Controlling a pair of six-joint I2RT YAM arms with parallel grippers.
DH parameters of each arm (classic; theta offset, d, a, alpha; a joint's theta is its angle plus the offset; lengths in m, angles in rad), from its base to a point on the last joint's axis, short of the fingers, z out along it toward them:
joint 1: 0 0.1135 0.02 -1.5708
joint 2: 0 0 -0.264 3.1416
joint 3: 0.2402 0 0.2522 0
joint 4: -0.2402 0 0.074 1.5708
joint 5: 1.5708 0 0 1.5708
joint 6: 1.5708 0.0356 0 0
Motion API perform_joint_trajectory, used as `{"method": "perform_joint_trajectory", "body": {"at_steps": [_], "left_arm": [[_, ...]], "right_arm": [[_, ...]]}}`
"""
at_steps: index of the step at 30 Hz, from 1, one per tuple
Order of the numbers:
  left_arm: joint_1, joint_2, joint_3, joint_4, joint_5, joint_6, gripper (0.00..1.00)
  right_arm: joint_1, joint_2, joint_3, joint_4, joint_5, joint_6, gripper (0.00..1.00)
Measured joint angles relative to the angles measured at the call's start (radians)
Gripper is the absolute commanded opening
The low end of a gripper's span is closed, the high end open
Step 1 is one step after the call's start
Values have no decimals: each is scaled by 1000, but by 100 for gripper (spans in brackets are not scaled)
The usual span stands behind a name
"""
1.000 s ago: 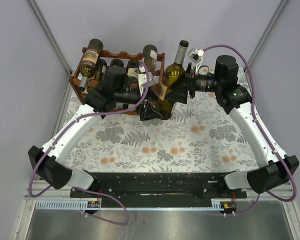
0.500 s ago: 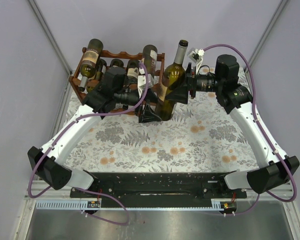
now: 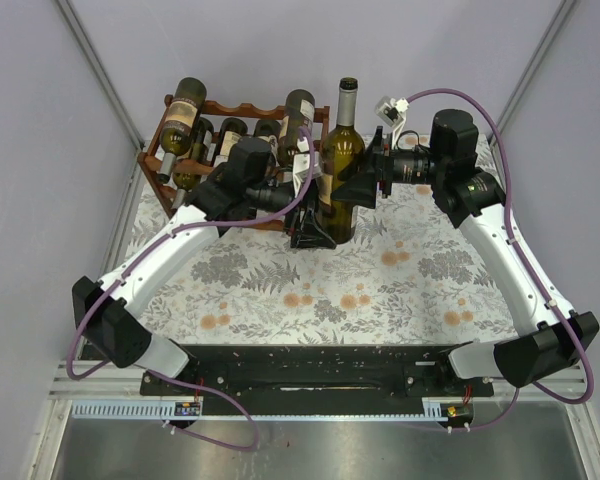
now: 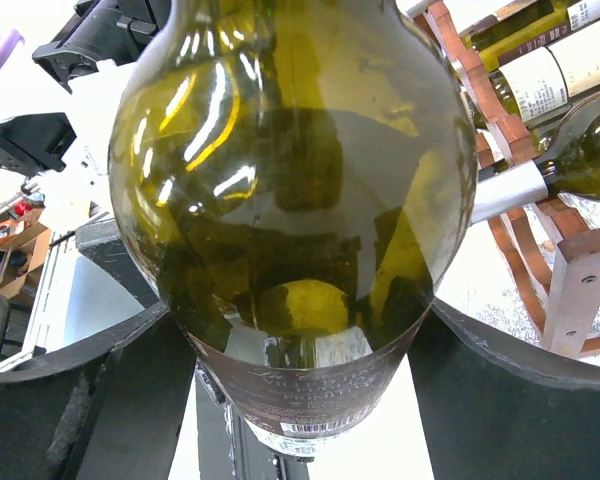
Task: Put the wine bottle on the wine rack
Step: Adjust the wine bottle.
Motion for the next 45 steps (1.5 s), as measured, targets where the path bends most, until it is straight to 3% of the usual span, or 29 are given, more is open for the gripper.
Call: {"method": "perform_joint_trajectory", "body": {"at_steps": [10,12,14,18,21,30,45], "left_arm": [[-5,5,3,59,-15,-64,95],[-6,10,8,72,-20,-82,79],[-5,26,24,86,-22,-111,57],[1,60,47,108,-8,-164,34],[1,74,50,121,5,-178,0],[2,84,60,117,8,-197,0],[2,109,118,53,-3,-177,0]], "right_arm": [[0,-1,-11,48,-2,44,0],[0,-2,-19,69,-2,60,0],[-2,-3,-26,83,-2,78,0],[-18,-13,-45,120,2,87,0],[-27,-14,-57,133,3,105,2],[-34,-17,-91,204,0,159,27],[-40,-18,-120,294,3,217,50]]}}
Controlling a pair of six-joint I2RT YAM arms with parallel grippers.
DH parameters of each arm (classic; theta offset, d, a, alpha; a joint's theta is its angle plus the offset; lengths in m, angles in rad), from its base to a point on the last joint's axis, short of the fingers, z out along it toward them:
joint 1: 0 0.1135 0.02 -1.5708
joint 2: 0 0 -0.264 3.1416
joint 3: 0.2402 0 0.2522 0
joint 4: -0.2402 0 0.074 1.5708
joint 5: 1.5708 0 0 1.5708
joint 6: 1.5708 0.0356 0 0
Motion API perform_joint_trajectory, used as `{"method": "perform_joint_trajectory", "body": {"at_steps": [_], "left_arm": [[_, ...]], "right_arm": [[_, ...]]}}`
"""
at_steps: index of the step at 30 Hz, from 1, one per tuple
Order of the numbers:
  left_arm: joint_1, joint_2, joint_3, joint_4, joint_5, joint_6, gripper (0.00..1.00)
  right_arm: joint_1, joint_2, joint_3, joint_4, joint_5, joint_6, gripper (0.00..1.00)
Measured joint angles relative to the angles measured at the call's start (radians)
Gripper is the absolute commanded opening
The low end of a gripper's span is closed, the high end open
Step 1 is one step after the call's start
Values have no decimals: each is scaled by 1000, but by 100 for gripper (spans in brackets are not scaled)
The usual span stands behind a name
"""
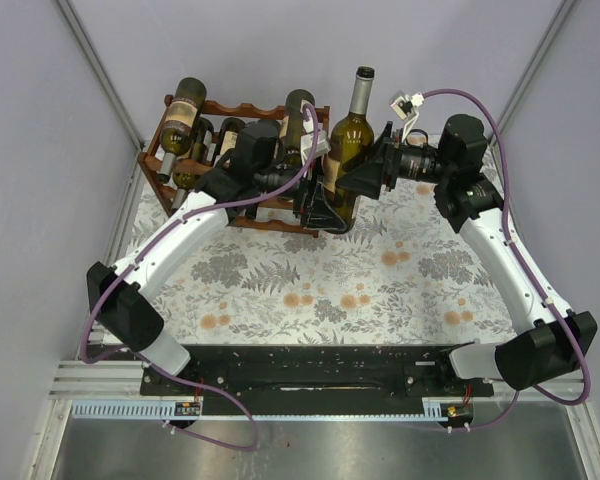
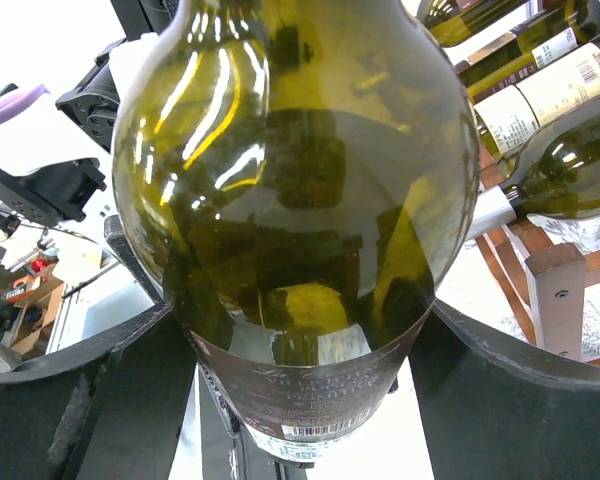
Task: Put the wine bottle on the wine rack
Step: Adjust the wine bottle.
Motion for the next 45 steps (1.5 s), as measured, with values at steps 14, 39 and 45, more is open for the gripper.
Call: {"method": "perform_joint_trajectory", "body": {"at_steps": [14,39,45], "left_arm": [[0,25,43,-51,-8,23,0],[-33,66,84,-90,-98,26,0],[-33,60,78,-82,-101,32,36]], "right_arm": [[0,3,0,-3,24,-10,77],[51,30,-3,-22,166,-89,55],[51,26,-2,-30,167,-103,19]]}}
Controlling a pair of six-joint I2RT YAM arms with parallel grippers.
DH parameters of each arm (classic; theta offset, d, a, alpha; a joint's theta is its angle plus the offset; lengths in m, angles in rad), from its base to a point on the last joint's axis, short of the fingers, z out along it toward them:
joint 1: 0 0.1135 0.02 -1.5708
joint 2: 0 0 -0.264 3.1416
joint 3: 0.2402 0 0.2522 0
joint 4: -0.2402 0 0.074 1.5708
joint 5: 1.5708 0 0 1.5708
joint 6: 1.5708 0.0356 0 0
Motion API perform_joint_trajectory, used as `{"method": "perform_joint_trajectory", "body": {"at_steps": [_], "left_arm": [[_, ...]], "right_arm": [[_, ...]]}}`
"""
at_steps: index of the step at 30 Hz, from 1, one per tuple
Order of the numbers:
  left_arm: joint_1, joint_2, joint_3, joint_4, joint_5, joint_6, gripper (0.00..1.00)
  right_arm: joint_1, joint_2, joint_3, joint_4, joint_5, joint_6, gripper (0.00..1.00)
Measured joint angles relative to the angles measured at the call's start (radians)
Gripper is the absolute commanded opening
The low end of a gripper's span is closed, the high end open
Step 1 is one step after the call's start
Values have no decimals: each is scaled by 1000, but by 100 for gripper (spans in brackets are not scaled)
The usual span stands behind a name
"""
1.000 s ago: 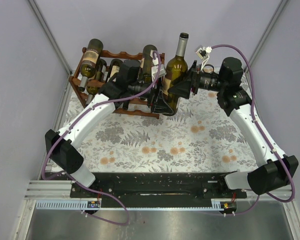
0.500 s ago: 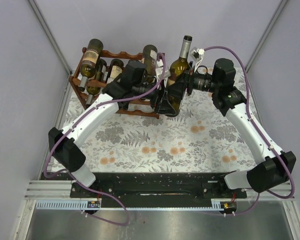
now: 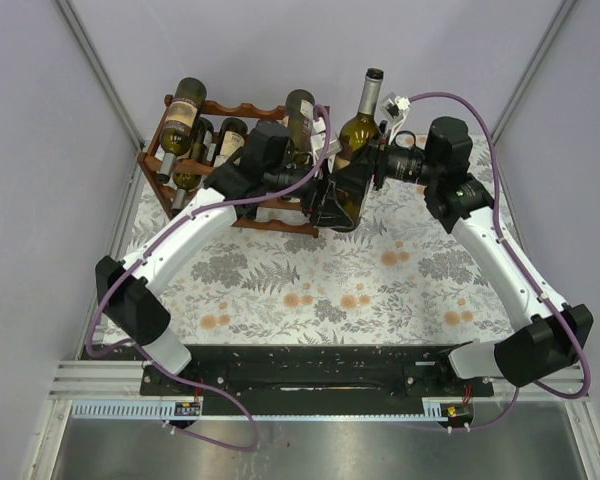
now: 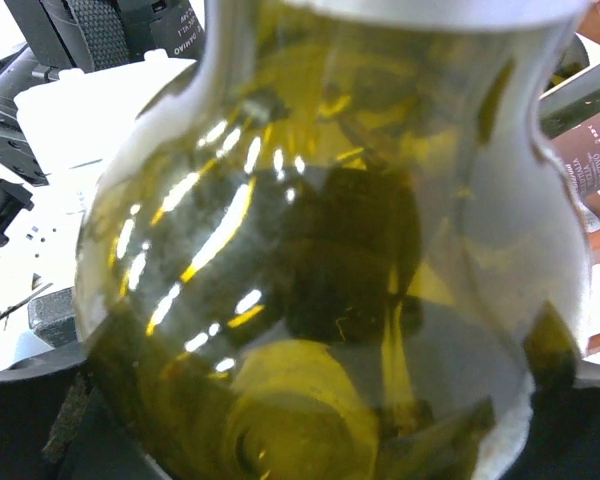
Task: Put the wine bottle on the wine rack
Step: Adjust the wine bottle.
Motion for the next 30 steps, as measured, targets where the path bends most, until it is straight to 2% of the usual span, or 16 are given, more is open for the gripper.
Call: {"method": "perform_joint_trajectory", "body": {"at_steps": [3,5,7,18,24,26,30], "left_arm": [[0,-24,-30,17,-5,2,67],[2,-45,-54,30,-8,3,92],[10,-73,-91,51,-6,21,98],[116,-207,-200,-5,-11,181,99],[143,-315,-227,-113,-145,381,99],[144,-342,-151,-189,-195,470,99],[85,-343,103,-294,-312,694,99]], "right_arm": [[7,-7,3,-21,1,-20,9],[16,-14,6,-34,5,-33,4],[26,-17,15,-60,-1,-50,2],[39,-18,39,-264,-62,-138,0],[39,-18,72,-361,-70,-227,0],[39,-17,72,-406,-74,-257,0],[39,-10,76,-493,-92,-321,0]]}}
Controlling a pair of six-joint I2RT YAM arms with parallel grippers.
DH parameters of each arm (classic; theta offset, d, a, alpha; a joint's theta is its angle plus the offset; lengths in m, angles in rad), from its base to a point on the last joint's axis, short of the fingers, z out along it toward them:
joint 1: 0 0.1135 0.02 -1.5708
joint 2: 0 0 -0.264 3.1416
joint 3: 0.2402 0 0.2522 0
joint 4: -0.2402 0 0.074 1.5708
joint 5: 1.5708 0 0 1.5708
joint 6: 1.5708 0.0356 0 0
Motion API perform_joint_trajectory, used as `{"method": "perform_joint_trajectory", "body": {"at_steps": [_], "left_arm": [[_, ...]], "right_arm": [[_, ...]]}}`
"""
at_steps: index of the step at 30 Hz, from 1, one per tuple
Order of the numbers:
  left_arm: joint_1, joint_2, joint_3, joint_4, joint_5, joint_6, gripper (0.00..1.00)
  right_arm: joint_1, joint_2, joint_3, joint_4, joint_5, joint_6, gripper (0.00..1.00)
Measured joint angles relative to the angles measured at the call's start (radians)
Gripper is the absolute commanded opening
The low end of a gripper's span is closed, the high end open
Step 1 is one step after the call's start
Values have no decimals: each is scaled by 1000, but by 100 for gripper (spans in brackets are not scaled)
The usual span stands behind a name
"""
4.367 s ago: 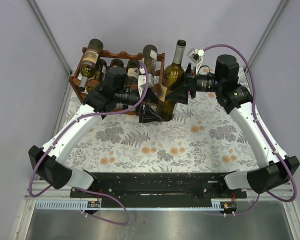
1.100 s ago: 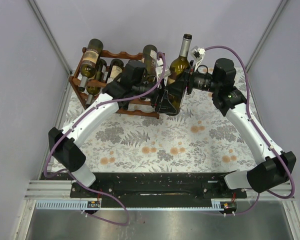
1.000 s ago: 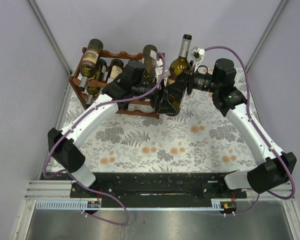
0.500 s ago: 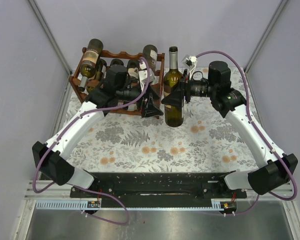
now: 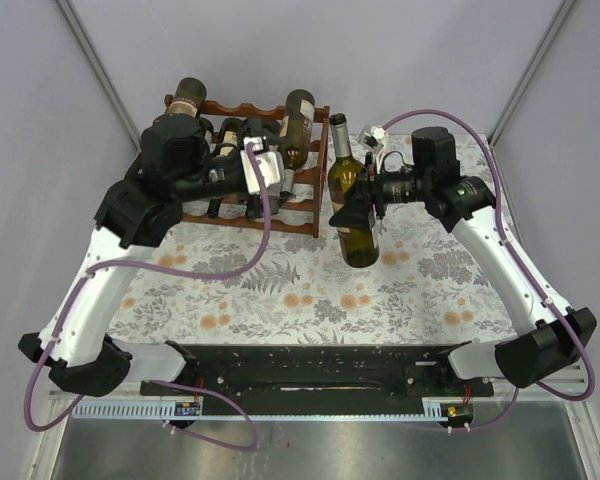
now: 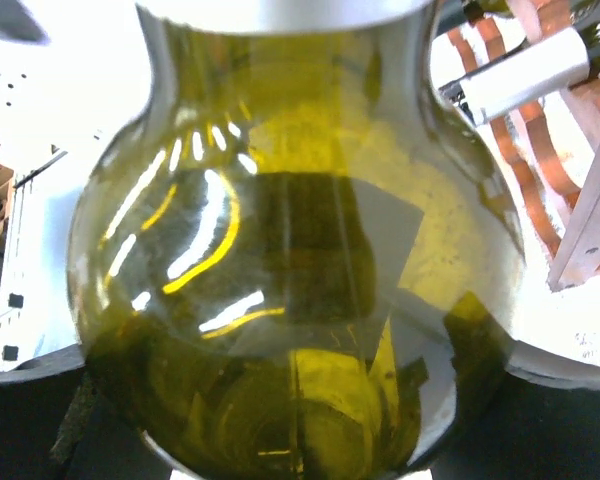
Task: Put the wine bottle on the wine rack
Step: Adjust the wine bottle.
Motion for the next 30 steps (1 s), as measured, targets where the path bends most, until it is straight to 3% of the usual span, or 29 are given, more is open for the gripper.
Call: {"method": "perform_joint_trajectory", "body": {"at_steps": [8,14,21,30], "left_arm": [[-218,56,262,-226,-249,528,99],[-311,180,277,-310,-425,845,99],[-357,217,277,-319,-535,1090,98],[-370,221,264,-266,-589,1237,94]], "right_arm": [[11,3,1,-116,-6,-89,0],[40,7,1,-154,-27,-113,0],[45,28,1,-191,-29,-123,0],[51,28,1,-204,-53,-149,0]]}}
